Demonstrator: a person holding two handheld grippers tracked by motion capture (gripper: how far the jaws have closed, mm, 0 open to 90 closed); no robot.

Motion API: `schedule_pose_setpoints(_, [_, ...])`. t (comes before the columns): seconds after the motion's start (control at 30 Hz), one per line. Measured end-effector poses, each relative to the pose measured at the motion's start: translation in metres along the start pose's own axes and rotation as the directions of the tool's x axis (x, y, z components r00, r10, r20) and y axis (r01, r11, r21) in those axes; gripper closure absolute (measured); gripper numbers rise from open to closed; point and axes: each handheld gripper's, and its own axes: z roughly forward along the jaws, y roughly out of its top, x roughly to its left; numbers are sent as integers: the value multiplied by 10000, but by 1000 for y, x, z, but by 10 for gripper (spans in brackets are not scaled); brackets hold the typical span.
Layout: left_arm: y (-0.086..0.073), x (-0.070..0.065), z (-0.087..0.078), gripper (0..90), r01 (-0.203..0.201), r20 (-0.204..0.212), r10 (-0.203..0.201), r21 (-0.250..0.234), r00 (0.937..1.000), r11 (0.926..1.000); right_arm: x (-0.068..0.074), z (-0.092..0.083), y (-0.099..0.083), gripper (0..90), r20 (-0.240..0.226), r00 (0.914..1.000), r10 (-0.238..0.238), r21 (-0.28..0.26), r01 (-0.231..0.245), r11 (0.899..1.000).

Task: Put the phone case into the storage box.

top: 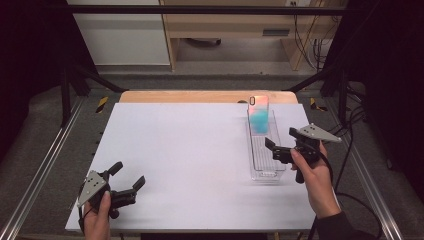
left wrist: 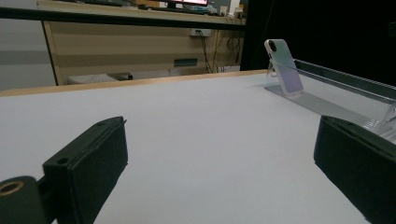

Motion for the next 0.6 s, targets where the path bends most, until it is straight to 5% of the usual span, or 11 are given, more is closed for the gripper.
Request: schedule_pose_setpoints(0.6, [1,4,-11,25,-45,-240,44,-58,9997,10000,-22,-24,-12,39,574,9983,20,-901,32,9959])
